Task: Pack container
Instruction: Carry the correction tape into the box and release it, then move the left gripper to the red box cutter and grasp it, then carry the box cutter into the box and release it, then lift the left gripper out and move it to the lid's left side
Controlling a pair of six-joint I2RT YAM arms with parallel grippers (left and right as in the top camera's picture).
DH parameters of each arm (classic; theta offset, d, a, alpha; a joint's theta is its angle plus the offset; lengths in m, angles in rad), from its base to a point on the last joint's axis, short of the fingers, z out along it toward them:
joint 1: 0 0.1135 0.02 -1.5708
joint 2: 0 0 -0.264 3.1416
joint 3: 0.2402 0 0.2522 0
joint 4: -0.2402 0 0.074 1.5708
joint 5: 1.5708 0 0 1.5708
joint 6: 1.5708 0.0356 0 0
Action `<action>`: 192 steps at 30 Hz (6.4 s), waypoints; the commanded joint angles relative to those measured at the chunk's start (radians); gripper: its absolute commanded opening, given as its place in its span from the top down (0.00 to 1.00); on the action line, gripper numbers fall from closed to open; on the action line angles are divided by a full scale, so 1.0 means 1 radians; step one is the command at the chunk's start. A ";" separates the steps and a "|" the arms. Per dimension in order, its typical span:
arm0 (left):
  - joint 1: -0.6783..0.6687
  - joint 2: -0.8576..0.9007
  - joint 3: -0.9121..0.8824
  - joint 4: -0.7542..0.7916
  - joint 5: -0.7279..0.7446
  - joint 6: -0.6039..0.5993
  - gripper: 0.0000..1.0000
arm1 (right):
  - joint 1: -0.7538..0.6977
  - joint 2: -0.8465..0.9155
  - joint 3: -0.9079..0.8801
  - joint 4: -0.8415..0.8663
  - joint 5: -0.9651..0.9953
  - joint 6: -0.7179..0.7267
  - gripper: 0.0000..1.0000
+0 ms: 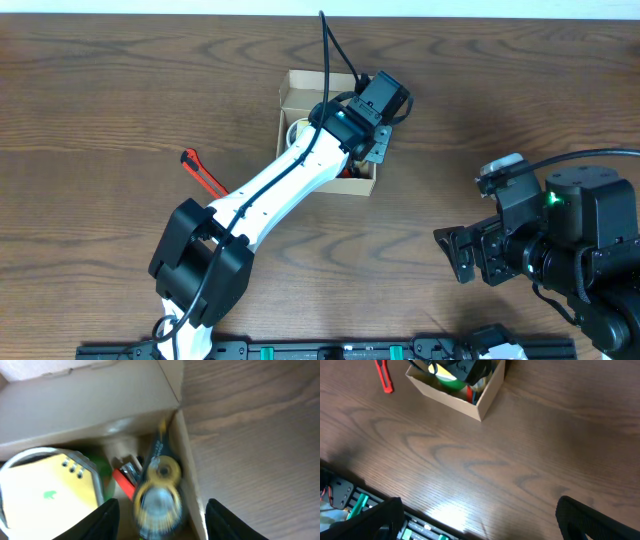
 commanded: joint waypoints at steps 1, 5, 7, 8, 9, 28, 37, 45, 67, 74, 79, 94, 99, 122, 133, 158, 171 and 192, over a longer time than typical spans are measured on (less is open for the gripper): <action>0.005 -0.011 0.017 0.007 -0.086 0.000 0.38 | -0.004 0.000 0.000 -0.001 0.006 -0.016 0.01; 0.017 -0.039 0.043 -0.001 -0.118 0.002 0.36 | -0.004 0.000 0.000 -0.001 0.006 -0.016 0.01; 0.027 -0.063 0.052 -0.027 -0.118 -0.021 0.37 | -0.004 0.000 0.000 -0.001 0.006 -0.016 0.01; 0.032 -0.080 0.054 -0.041 -0.119 -0.035 0.37 | -0.004 0.000 0.000 -0.001 0.006 -0.016 0.01; 0.039 -0.101 0.054 -0.056 -0.119 -0.054 0.37 | -0.004 0.000 0.000 -0.001 0.006 -0.016 0.01; 0.498 -0.408 -0.091 -0.516 -0.259 -0.484 0.39 | -0.004 0.000 0.000 -0.001 0.006 -0.016 0.01; 0.577 -0.412 -0.512 -0.118 -0.127 -0.354 0.35 | -0.004 0.000 0.000 -0.001 0.006 -0.016 0.01; 0.623 -0.405 -0.714 0.098 -0.062 -0.333 0.34 | -0.004 0.000 0.000 -0.001 0.006 -0.016 0.01; 0.626 -0.158 -0.766 0.299 -0.041 -0.307 0.45 | -0.004 0.000 0.000 -0.001 0.006 -0.016 0.01; 0.626 -0.144 -0.765 0.302 -0.027 -0.307 0.65 | -0.004 0.000 0.000 -0.001 0.006 -0.016 0.01; 0.626 -0.152 -0.748 0.282 -0.026 -0.307 0.81 | -0.004 0.000 0.000 -0.001 0.006 -0.016 0.01; 0.567 -0.523 -0.589 0.217 0.265 0.365 0.94 | -0.004 0.000 0.000 -0.001 0.006 -0.016 0.01; 0.487 -0.616 -0.582 0.216 0.538 0.798 0.94 | -0.004 0.000 0.000 -0.001 0.006 -0.016 0.01; 0.156 -0.396 -0.582 0.330 0.226 1.387 0.94 | -0.004 0.000 0.000 -0.001 0.006 -0.016 0.01; 0.159 -0.387 -0.582 0.360 0.228 1.387 0.89 | -0.004 0.000 0.000 -0.001 0.006 -0.016 0.01; 0.193 -0.526 -0.541 0.368 0.093 0.764 0.58 | -0.004 0.000 0.000 -0.001 0.006 -0.016 0.01; 0.554 -0.519 -0.536 0.321 0.309 0.338 0.94 | -0.002 0.002 -0.001 -0.002 0.006 -0.016 0.01; 0.681 0.190 0.043 0.176 0.816 0.098 0.95 | -0.002 0.008 -0.002 0.063 -0.023 -0.015 0.01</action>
